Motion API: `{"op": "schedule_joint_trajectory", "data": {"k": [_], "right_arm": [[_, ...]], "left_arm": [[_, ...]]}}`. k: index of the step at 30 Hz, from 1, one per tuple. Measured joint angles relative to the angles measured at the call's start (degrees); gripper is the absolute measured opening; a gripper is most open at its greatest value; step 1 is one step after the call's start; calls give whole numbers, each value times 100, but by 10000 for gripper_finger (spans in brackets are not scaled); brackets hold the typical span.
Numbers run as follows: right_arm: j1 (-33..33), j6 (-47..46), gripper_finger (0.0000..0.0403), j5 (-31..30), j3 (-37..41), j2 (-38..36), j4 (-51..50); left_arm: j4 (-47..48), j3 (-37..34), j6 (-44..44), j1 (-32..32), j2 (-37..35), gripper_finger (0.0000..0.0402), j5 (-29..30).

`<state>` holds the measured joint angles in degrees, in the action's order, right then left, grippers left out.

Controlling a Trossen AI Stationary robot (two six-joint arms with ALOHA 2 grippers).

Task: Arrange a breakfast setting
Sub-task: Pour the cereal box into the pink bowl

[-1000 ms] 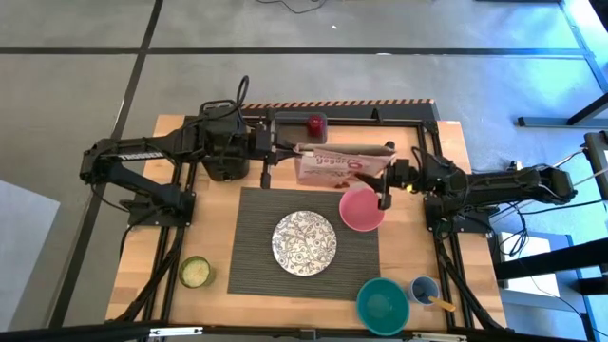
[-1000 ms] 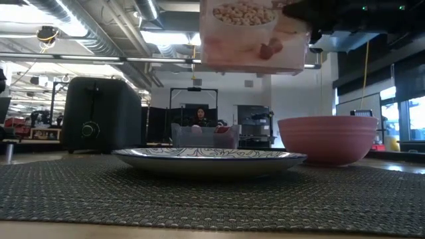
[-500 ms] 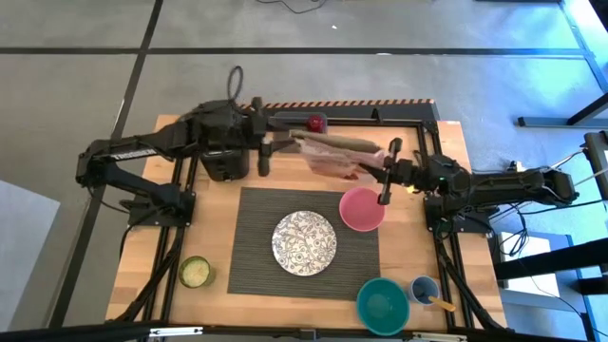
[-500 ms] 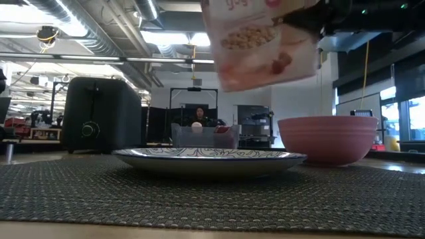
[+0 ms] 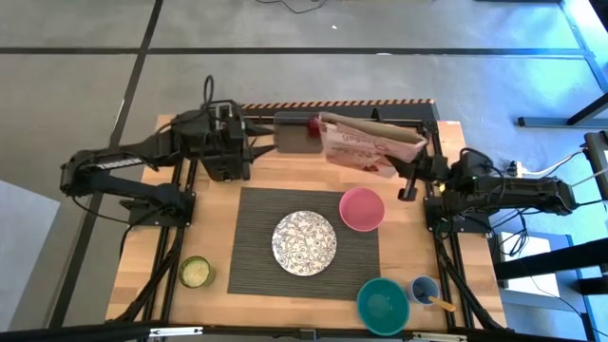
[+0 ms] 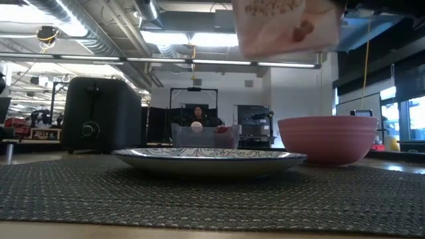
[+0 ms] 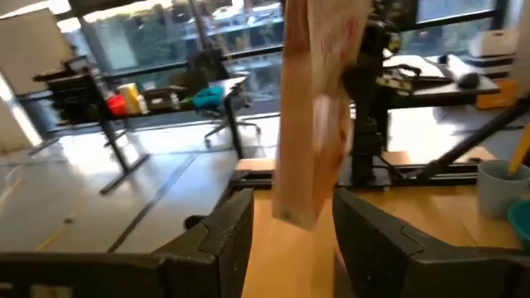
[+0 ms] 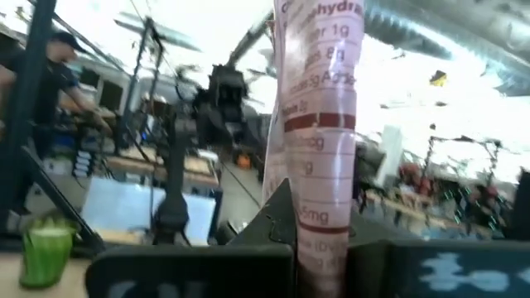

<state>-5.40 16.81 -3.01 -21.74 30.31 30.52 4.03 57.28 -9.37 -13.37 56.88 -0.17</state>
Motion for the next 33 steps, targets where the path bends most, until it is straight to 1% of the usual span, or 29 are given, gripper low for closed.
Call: {"op": "schedule_joint_trajectory", "data": {"k": [3, 6, 10, 11, 13, 14, 18, 22, 25, 27, 31, 33], "right_arm": [[1, -9, 0, 236, 0, 137, 282], [1, -49, 0, 407, 2, 321, 568], [1, -52, 0, 631, 2, 523, 1219], [1, -53, 0, 669, 2, 573, 1379], [1, -63, 0, 753, 0, 716, 1727], [1, -70, 0, 797, 0, 796, 1884], [1, -129, 0, 870, 2, 1044, 2496], [1, -131, 0, 873, 2, 1282, 3002], [-3, -148, 0, 976, 2, 1493, 3536], [-1, -180, 0, 1067, 0, 1659, 3866], [1, -292, 0, 1182, 0, 2031, 4443], [1, -408, 0, 1235, 0, 2242, 4832]], "left_arm": [[-256, -123, 120, 0, 95, 162, 182], [-236, -132, 335, -6, 220, 181, 348], [-249, -134, 476, 4, 361, 234, 327], [-283, -132, 526, 18, 416, 250, 409], [-351, -134, 1055, 54, 544, 279, 851], [-370, -134, 1253, 76, 600, 291, 982], [-413, -134, 1042, 108, 745, 320, 1002], [-553, -134, 889, 239, 914, 326, 1038], [-845, -136, 655, 387, 1140, 323, 664], [-1136, -136, 634, 469, 1309, 322, 555], [-2081, -136, 660, 540, 1707, 321, 116], [-2704, -136, 745, 546, 1937, 321, -127]]}}
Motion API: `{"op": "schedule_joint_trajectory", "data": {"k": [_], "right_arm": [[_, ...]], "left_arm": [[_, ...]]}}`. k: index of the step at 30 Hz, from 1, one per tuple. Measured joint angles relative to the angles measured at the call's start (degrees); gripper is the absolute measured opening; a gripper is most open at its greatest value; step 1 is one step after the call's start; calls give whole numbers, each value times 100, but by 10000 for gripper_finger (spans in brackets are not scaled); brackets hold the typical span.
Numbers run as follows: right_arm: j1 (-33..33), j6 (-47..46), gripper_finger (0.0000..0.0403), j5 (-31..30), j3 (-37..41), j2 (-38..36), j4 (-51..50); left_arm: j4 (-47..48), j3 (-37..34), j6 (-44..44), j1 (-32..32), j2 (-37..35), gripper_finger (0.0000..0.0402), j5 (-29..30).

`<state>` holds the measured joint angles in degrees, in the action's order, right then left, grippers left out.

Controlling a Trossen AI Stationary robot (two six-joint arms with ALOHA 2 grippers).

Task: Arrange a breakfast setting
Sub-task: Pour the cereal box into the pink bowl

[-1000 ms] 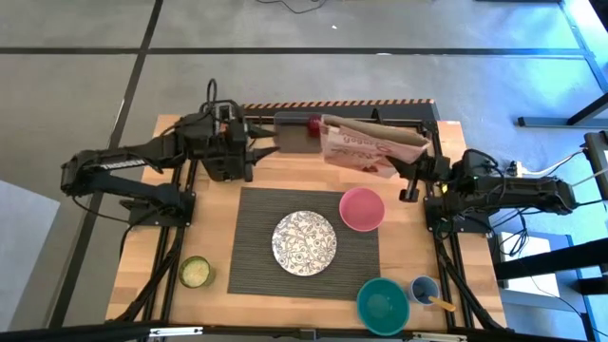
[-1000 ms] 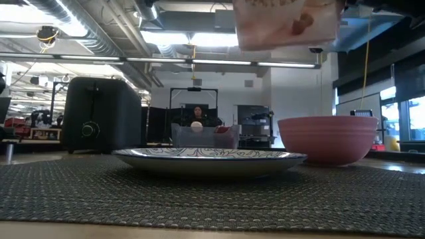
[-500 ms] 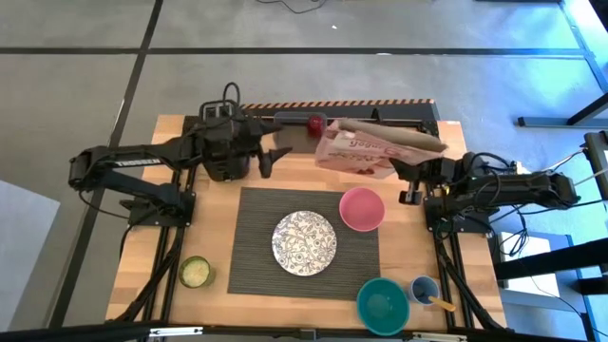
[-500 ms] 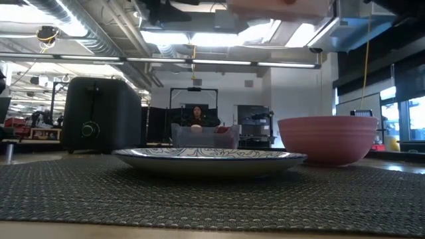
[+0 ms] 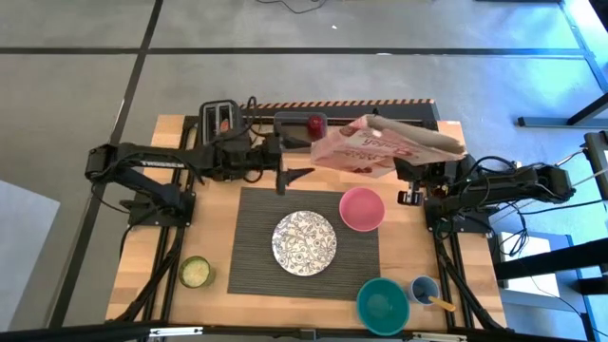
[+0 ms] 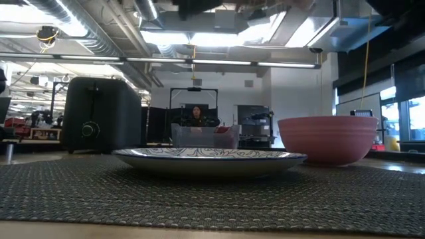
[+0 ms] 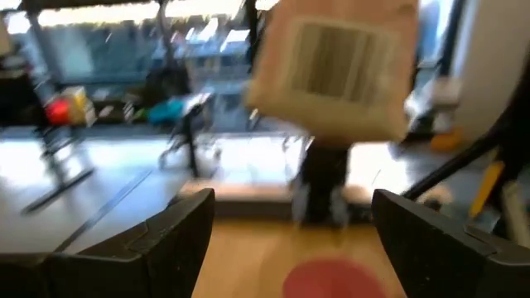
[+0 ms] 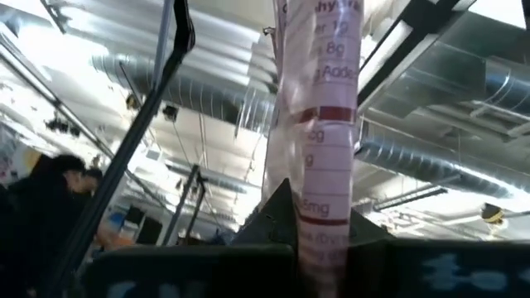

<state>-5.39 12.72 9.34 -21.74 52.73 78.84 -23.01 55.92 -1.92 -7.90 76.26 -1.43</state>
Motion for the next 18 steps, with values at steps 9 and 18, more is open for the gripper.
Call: {"op": "schedule_joint_trajectory", "data": {"k": [9, 18], "right_arm": [[0, -221, 0, 195, -278, 755, 490], [9, -244, 0, 192, -641, 1281, 605]], "left_arm": [[-2009, 0, 294, 67, 916, 321, -551], [-2785, -7, 209, 245, 1057, 319, -458]]}}
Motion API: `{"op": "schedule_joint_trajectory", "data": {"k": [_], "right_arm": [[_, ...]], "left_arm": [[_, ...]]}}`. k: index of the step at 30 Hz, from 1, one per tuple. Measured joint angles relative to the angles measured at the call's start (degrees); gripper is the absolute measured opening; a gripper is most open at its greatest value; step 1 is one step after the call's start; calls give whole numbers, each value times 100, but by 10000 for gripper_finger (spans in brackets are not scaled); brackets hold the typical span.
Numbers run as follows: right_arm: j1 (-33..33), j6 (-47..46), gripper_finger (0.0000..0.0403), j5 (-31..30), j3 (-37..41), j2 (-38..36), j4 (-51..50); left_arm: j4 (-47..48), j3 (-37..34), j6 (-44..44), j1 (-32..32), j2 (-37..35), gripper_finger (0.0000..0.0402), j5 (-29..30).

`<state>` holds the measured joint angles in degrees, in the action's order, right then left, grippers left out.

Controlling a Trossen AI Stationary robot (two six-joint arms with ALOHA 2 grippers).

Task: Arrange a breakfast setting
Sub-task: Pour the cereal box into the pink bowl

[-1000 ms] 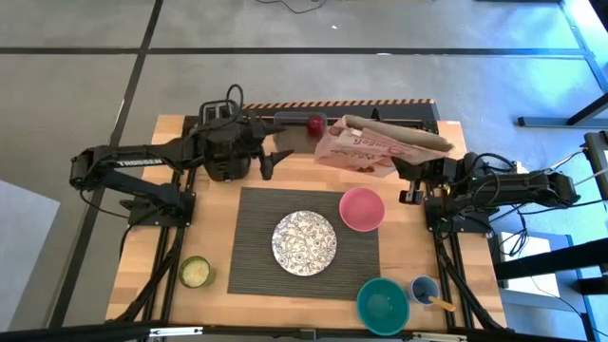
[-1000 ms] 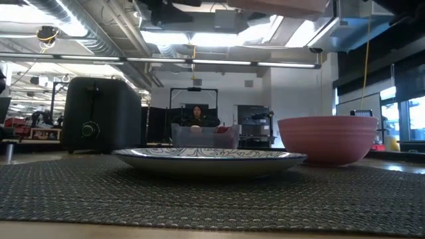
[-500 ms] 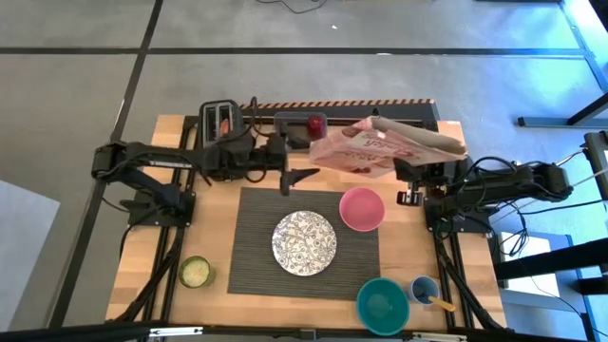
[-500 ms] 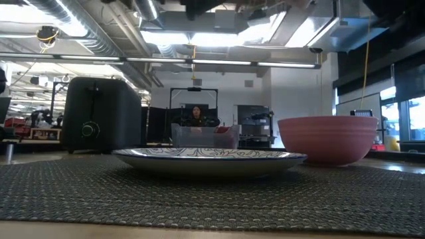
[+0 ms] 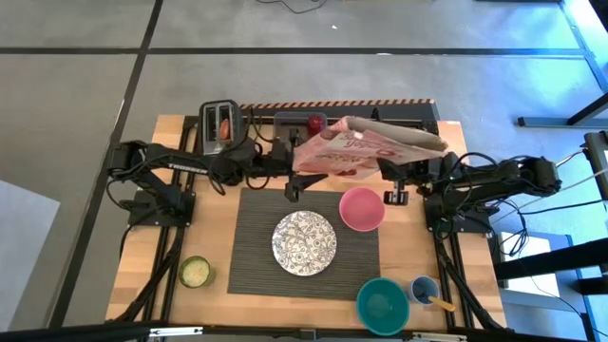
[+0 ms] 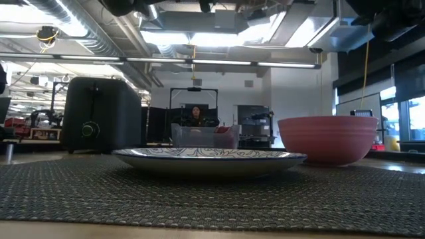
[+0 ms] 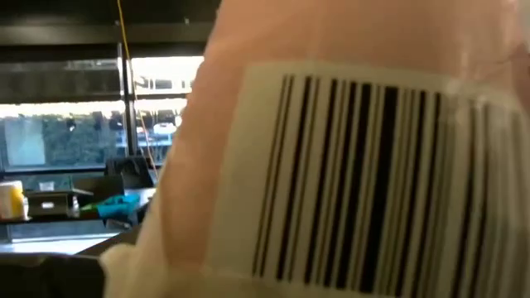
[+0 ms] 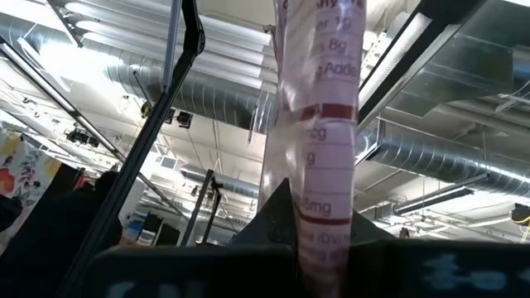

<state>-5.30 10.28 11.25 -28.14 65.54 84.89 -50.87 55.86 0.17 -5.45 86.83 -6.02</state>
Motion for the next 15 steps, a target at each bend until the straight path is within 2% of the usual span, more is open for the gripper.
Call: {"op": "schedule_joint_trajectory", "data": {"k": [4, 11, 15], "right_arm": [[0, -1, 0, 8, -26, 22, -10], [0, -216, 5, -5, -26, 24, -110], [1, -261, 30, -5, -26, 26, -212]], "left_arm": [[-18, 0, -55, 0, 0, 295, 45], [7, 0, -150, -6, 0, 210, 51], [9, 0, -182, -7, 3, 180, 50]]}}
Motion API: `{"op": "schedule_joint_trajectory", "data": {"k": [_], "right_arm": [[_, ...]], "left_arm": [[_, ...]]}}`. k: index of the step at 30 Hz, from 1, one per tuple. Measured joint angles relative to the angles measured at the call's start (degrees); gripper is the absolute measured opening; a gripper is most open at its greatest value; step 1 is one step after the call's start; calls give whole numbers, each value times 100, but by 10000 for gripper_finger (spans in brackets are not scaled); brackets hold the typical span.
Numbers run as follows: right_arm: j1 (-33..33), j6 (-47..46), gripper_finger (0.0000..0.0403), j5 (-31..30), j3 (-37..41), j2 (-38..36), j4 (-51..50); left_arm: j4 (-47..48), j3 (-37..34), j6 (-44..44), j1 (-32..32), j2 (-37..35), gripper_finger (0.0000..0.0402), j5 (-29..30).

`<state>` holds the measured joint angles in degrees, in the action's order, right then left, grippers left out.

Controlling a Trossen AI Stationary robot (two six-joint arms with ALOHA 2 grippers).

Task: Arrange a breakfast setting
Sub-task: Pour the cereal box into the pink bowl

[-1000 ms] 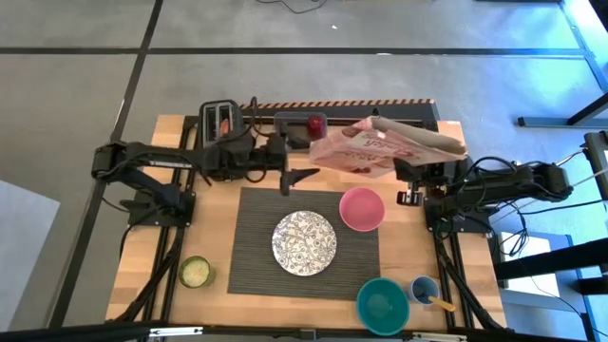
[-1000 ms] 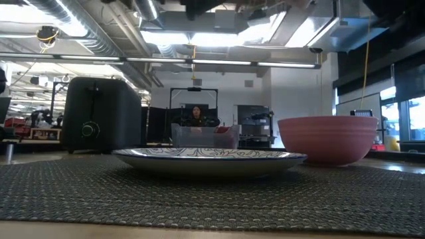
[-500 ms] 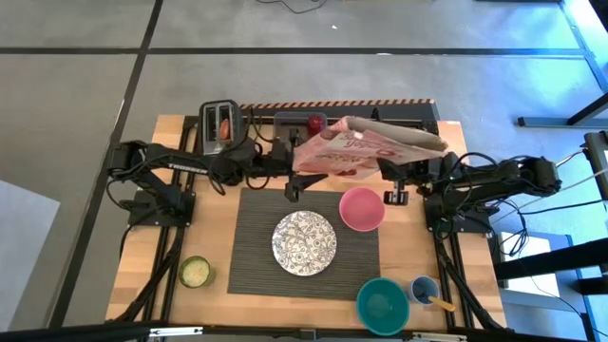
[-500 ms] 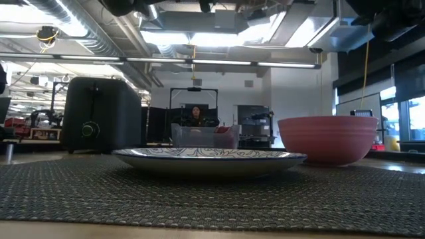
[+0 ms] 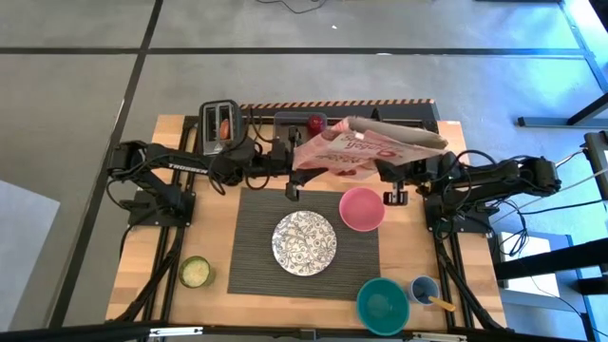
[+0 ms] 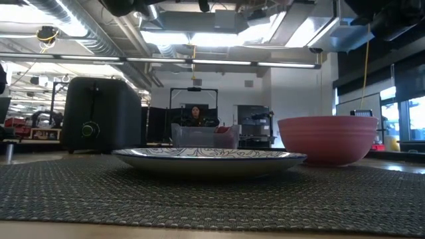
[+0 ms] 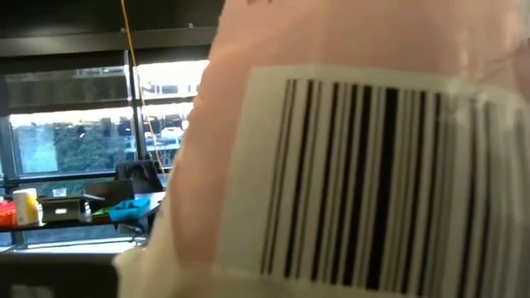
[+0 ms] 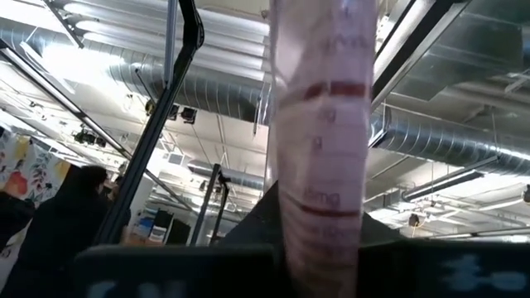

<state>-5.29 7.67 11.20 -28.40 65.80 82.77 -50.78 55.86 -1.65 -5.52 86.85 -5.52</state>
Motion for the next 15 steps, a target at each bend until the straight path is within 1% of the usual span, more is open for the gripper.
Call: {"op": "schedule_joint_trajectory", "data": {"k": [5, 8, 10, 12, 15], "right_arm": [[1, -27, 98, 0, 2, 6, -114], [1, -14, 138, 31, 7, -151, -531], [1, 50, 159, -7, 7, -339, -929], [1, 155, 174, -100, 7, -630, -1539], [1, 399, 188, -137, 7, -1227, -2559]], "left_arm": [[61, 2, 39, 2, 4, 176, 2], [199, 2, 45, 2, -77, 175, -2], [405, 2, 26, -2, -214, 174, 9], [700, 2, -9, -12, -419, 174, 22], [1138, 11, -52, -28, -738, 173, 26]]}}
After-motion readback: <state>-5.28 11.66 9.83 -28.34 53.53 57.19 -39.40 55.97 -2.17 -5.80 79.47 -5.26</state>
